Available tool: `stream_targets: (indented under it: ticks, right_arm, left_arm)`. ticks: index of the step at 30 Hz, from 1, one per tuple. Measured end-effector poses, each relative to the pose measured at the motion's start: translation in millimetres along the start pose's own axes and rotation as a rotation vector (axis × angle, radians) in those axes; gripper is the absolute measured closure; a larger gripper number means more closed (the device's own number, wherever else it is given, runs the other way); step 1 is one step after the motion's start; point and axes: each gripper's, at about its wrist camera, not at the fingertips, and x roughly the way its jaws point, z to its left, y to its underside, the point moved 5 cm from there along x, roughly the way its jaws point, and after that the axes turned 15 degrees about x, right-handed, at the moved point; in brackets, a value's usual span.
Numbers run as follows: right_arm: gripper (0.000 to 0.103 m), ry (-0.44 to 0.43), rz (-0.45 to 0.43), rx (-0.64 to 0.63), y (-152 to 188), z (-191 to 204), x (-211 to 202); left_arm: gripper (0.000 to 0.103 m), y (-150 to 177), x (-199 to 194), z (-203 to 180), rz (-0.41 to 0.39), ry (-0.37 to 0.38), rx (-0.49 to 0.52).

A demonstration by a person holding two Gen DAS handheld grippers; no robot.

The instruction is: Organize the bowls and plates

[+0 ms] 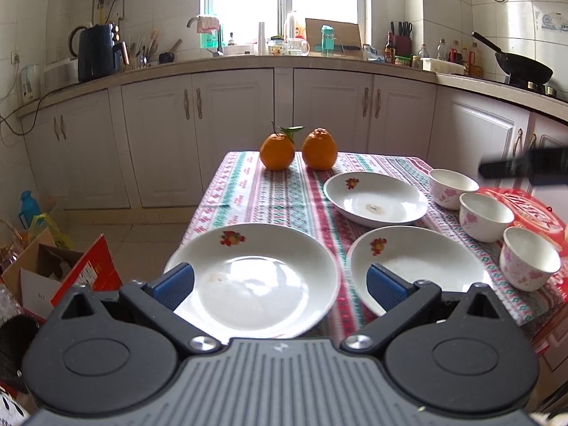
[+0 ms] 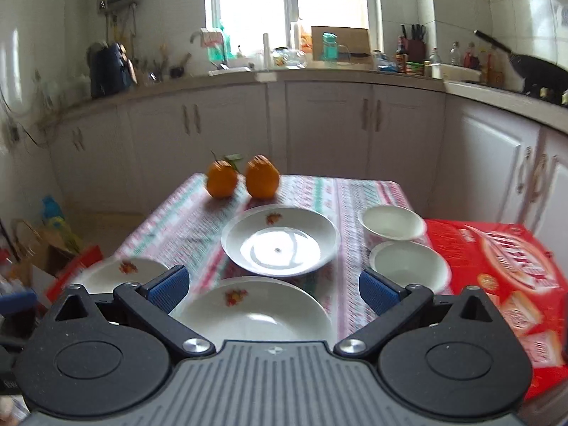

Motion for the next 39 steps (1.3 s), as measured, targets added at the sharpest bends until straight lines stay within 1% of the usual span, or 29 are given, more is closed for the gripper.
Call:
stream_targets:
  ticks: [2, 5, 7, 11, 13, 15, 18, 22, 27, 34, 39]
  right_arm:
    - [0.0, -0.043, 0.014, -0.005, -6.9, 1.7, 7.2]
    - [0.0, -0.091, 0.049, -0.022, -10.1, 7.4, 18.9]
    - [0.0, -0.125, 0.073, -0.036, -8.7, 13.9, 27.9]
    - [0.0, -0.183, 0.159, -0.04, 0.4, 23.7, 46.5]
    - [0.0, -0.186, 0.19, -0.059, 7.1, 28.8, 55.2]
    - [0.0, -0.178, 0.22, -0.093, 12.3, 33.3, 63.9]
    - [0.0, -0.175, 0.258, -0.121, 19.1, 38.5, 77.0]
    - [0.0, -0.196, 0.323, -0.159, 23.3, 48.3, 96.0]
    - [0.0, -0.229, 0.396, -0.233, 29.4, 67.9, 119.5]
    - [0.0, -0.274, 0.482, -0.308, 31.7, 92.4, 147.3]
    - [0.0, -0.304, 0.55, -0.346, 37.2, 106.0, 168.0]
  left_arm:
    - [0.001, 7.1, 2.6, 8.7, 0.001, -0.005, 0.02]
    - [0.001, 21.2, 9.6, 20.5, 0.028, 0.004, 0.048]
    - [0.0, 32.9, 16.1, 26.4, 0.064, 0.038, 0.048]
    - [0.001, 53.5, 29.1, 30.2, 0.124, 0.12, 0.039]
    - [0.001, 59.8, 36.4, 30.7, 0.144, 0.15, 0.045]
    - [0.001, 64.3, 43.5, 31.3, 0.161, 0.162, 0.062]
    - [0.001, 66.1, 53.5, 34.0, 0.171, 0.18, 0.091]
    - [0.001, 68.4, 64.1, 37.7, 0.178, 0.212, 0.111]
    - [0.001, 69.8, 72.8, 40.1, 0.179, 0.23, 0.146]
    - [0.0, 69.8, 83.4, 47.2, 0.188, 0.287, 0.137]
    - [0.0, 68.7, 86.7, 48.5, 0.185, 0.3, 0.151]
